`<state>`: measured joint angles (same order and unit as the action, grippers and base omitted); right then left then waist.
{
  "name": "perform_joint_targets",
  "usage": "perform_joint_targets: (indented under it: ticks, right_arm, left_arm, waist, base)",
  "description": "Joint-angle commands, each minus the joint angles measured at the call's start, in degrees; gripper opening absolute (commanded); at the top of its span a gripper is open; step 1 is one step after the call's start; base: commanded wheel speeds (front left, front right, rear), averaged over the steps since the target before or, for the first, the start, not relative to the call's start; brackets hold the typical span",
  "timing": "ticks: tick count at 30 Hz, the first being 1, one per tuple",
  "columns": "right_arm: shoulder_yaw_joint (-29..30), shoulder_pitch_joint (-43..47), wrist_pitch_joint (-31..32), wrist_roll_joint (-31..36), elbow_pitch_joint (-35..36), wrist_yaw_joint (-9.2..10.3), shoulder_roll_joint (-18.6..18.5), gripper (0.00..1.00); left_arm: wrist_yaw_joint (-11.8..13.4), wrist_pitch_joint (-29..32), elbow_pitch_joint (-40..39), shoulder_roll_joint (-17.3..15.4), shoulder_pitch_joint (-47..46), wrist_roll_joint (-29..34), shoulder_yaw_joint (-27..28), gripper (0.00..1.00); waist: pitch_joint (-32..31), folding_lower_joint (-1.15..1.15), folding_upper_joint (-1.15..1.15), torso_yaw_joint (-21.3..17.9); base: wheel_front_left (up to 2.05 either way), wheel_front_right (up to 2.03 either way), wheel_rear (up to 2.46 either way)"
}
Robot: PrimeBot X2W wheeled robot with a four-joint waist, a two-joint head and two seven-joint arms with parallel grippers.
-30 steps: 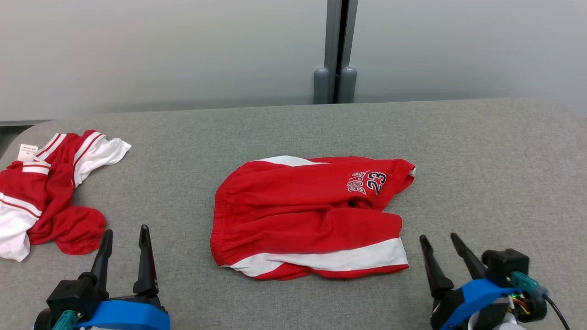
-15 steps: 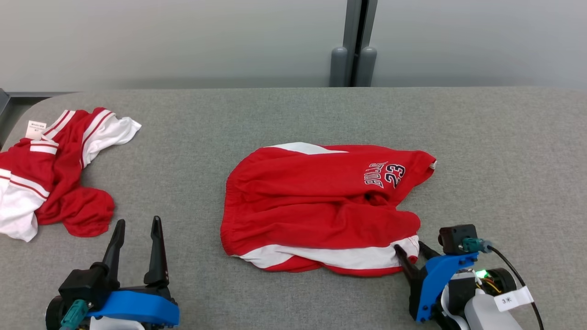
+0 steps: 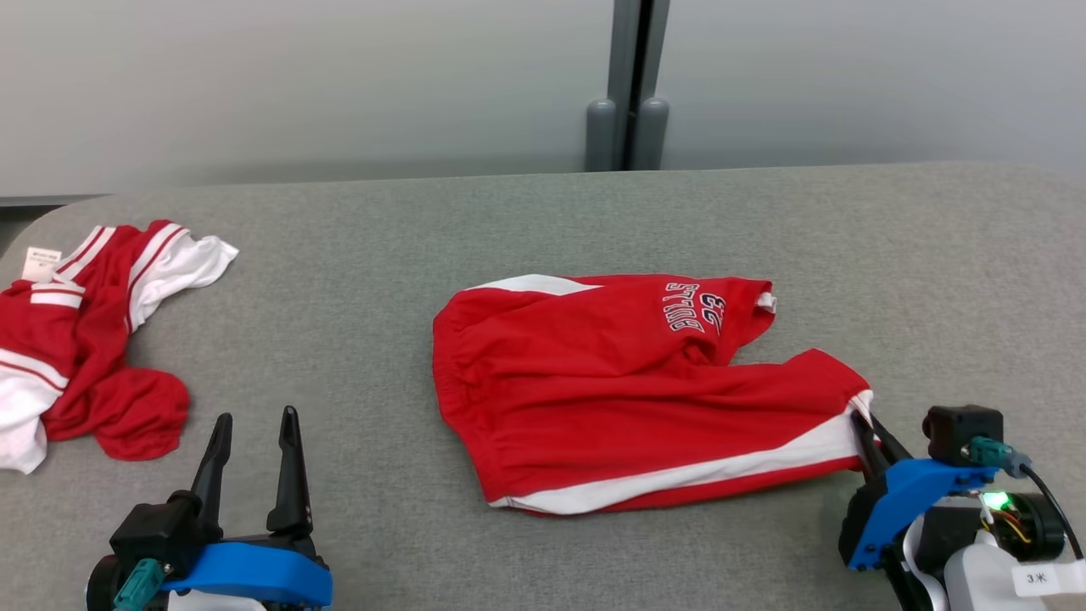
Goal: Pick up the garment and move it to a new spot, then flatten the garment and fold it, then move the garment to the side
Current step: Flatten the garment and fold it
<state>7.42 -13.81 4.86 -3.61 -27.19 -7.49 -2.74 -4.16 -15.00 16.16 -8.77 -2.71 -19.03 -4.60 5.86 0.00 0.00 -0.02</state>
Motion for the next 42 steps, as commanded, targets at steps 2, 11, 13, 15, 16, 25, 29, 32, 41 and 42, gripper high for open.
perform_joint_targets:
  ticks: [2, 11, 13, 15, 16, 25, 29, 32, 41, 42]
  right_arm:
    - [0.33, 1.29, 0.39, 0.62, 1.5, -0.02, -0.26, 0.28]
    - [-0.23, 5.27, -6.22, 0.85, 7.59, -0.01, -0.29, 1.0]
    - [-0.12, 6.24, -8.47, 1.16, 8.58, -0.01, -0.27, 1.0]
    - [-0.07, 6.99, -10.77, 1.31, 9.43, -0.01, -0.28, 1.0]
    - [0.0, 8.31, -12.5, 0.97, 10.43, -0.01, -0.27, 1.0]
    - [-0.22, 11.77, -13.82, -0.65, 14.51, -0.02, -0.26, 1.0]
    - [-0.79, 11.0, -12.96, -0.77, 15.27, -0.02, -0.27, 1.0]
    - [-1.49, 10.58, -12.17, -1.22, 15.88, -0.02, -0.27, 1.0]
    - [-2.15, 10.69, -11.82, -1.55, 15.89, -0.02, -0.27, 1.0]
    - [-2.01, 10.81, -11.75, -1.61, 15.85, -0.02, -0.27, 1.0]
  left_arm:
    - [-0.4, -0.27, 0.15, 0.08, 0.06, 0.51, 0.26, 1.0]
    - [-1.09, -0.27, 0.65, 0.43, 0.81, 1.05, 1.03, 1.0]
    - [-1.22, -0.27, 0.72, 0.6, 1.17, 1.12, 1.14, 1.0]
    - [-1.31, -0.27, 0.71, 0.85, 1.39, 1.32, 1.27, 1.0]
    - [-1.31, -0.27, 0.74, 1.01, 2.07, 1.5, 1.4, 1.0]
    - [-1.27, -0.27, -0.02, 1.9, 4.82, 2.05, 3.12, 1.0]
    - [-1.41, -0.27, 0.11, 2.15, 5.18, 2.49, 3.22, 1.0]
    - [-1.47, -0.27, 0.52, 2.43, 5.58, 2.77, 2.92, 1.0]
    - [-1.75, -0.27, 0.97, 2.54, 5.25, 3.01, 2.59, 1.0]
    - [-1.78, -0.27, 1.01, 2.51, 5.24, 3.13, 2.5, 1.0]
  waist:
    - [-0.3, 0.0, 0.0, -0.95]
    - [-1.65, 0.0, 0.0, -2.78]
    - [-2.23, 0.0, 0.0, -2.99]
    - [-2.85, 0.0, 0.0, -3.19]
    - [-3.79, 0.0, 0.0, -3.36]
    - [-6.18, 0.0, 0.0, -3.94]
    - [-6.44, 0.0, 0.0, -3.71]
    - [-6.56, 0.0, 0.0, -3.24]
    - [-6.43, 0.0, 0.0, -2.57]
    - [-6.39, 0.0, 0.0, -2.53]
  base:
    - [0.0, 0.0, 0.0]
    - [0.0, 0.0, 0.0]
    - [0.0, 0.0, 0.0]
    - [0.0, 0.0, 0.0]
    - [0.0, 0.0, 0.0]
    - [0.0, 0.0, 0.0]
    - [0.0, 0.0, 0.0]
    - [0.0, 0.0, 0.0]
    - [0.0, 0.0, 0.0]
    - [0.0, 0.0, 0.0]
